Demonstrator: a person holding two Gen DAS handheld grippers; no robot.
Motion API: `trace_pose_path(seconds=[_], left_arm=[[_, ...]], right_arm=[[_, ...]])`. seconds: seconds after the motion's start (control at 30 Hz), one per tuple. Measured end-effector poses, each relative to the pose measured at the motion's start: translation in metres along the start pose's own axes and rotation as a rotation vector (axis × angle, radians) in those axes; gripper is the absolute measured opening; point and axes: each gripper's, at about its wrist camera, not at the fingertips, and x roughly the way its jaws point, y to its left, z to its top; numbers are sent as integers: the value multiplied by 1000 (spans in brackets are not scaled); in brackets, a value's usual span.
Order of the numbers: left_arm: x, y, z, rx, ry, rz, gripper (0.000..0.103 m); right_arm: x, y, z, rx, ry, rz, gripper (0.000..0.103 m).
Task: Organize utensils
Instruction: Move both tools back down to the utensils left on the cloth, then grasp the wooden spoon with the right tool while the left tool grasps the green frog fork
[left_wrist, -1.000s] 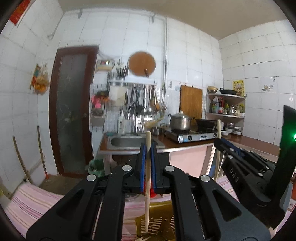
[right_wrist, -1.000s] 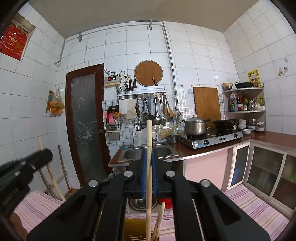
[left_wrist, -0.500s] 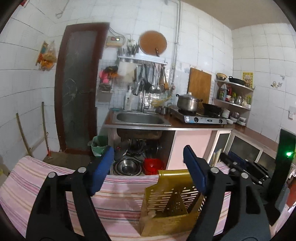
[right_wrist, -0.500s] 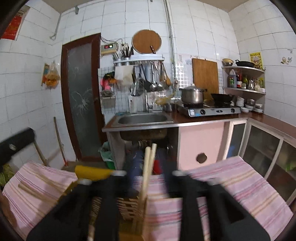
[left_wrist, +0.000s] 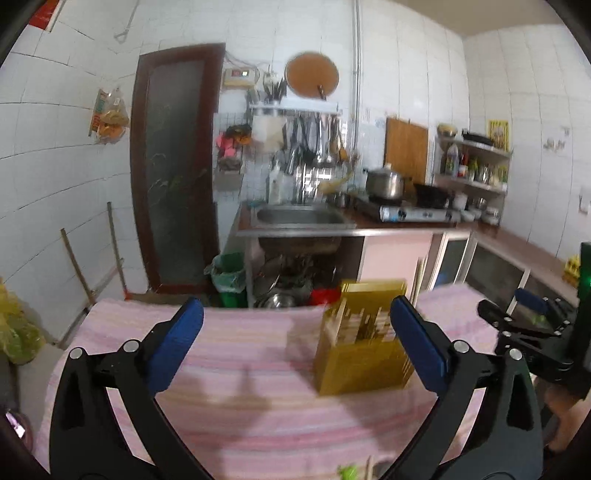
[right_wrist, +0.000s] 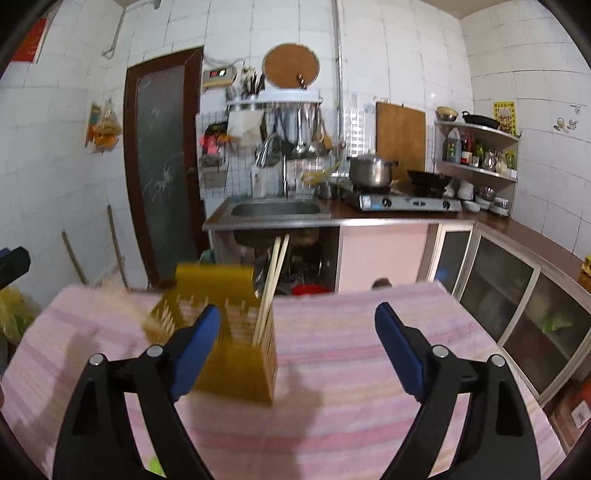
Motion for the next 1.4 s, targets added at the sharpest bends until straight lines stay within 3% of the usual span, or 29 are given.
trace_pose_path(seconds=[0.37, 0.63, 0.8, 1.0, 1.27, 1.37, 1.4], left_arm=[[14, 38, -102, -85, 215, 59, 98], [32, 40, -153, -66, 320, 87, 98], [45, 36, -171, -12, 410, 88, 98], [54, 46, -182, -11, 465, 125, 98], [65, 66, -195, -67, 543, 145, 98], [67, 69, -198, -69, 559, 153, 98], [67, 69, -199, -67, 560, 155, 98]], right_arm=[[-3, 18, -88, -17, 175, -22, 86], [6, 41, -132, -31, 289, 3, 86], [8, 53, -151, -49, 326, -1, 86], [5, 65, -151, -51, 344, 17, 86], [18, 93, -156, -90, 413, 41, 86], [21, 102, -157, -119, 424, 27, 84], [22, 104, -157, -122, 427, 24, 78]])
